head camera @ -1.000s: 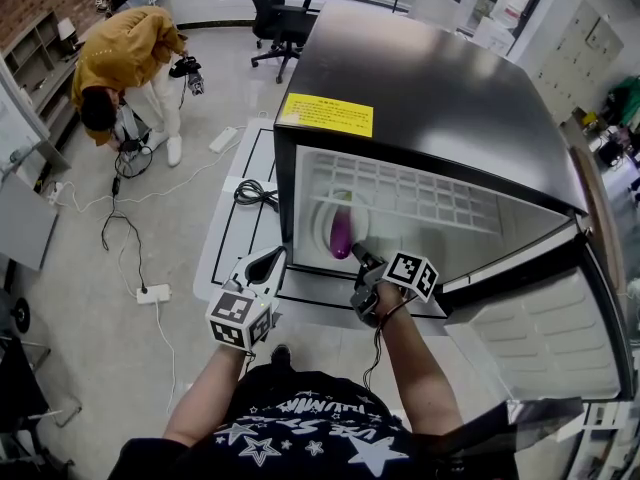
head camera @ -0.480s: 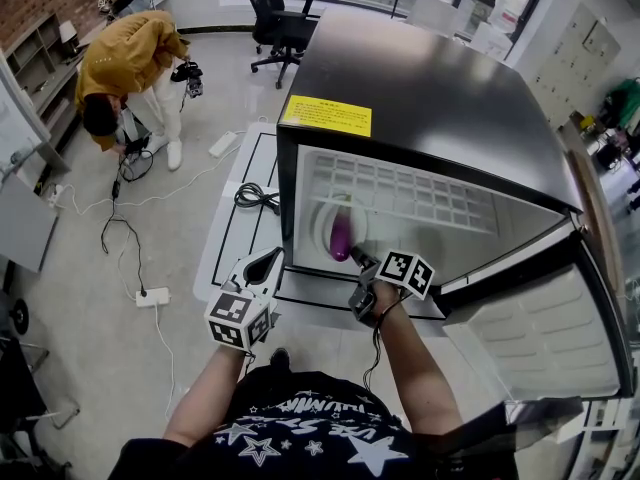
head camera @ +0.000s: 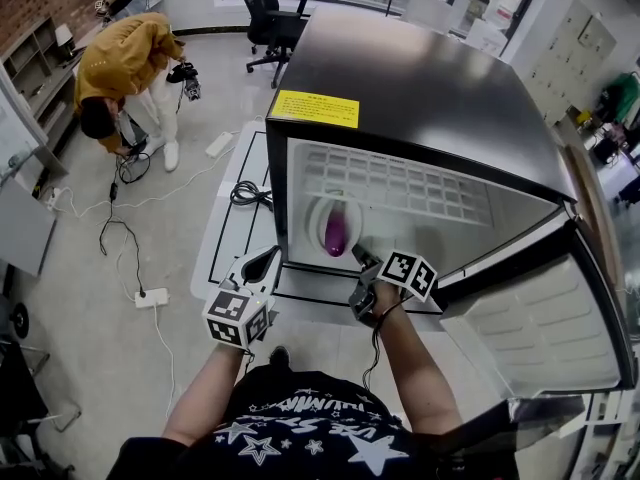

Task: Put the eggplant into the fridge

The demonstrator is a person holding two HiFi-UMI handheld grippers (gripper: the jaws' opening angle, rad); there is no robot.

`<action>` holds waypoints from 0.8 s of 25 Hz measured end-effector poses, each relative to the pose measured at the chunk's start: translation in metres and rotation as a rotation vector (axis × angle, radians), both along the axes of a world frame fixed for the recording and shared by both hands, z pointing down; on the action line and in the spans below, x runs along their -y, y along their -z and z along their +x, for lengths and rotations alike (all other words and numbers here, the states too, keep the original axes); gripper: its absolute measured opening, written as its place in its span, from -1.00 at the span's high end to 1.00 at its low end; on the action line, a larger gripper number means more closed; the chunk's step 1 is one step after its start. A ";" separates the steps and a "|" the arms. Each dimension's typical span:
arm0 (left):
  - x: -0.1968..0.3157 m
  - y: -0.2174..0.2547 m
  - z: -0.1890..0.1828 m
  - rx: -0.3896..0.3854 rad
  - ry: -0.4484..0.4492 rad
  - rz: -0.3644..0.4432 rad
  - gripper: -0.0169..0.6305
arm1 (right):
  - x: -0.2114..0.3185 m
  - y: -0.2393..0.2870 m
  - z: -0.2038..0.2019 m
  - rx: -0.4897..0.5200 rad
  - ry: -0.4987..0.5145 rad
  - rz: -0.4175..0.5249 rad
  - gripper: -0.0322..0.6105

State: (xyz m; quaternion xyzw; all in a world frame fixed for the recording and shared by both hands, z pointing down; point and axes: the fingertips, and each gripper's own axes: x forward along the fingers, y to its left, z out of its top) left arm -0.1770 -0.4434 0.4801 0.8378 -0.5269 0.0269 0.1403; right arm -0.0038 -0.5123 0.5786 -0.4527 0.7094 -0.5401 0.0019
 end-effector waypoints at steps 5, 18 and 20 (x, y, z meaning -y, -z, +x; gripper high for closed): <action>-0.010 0.001 0.009 0.003 -0.004 -0.003 0.92 | -0.015 0.016 0.001 0.056 0.025 0.042 0.75; -0.064 0.006 0.061 0.028 -0.028 -0.009 0.92 | -0.089 0.048 0.015 0.149 0.138 0.126 0.84; -0.074 0.007 0.070 0.033 -0.025 -0.010 0.92 | -0.103 0.049 0.018 0.143 0.166 0.131 0.84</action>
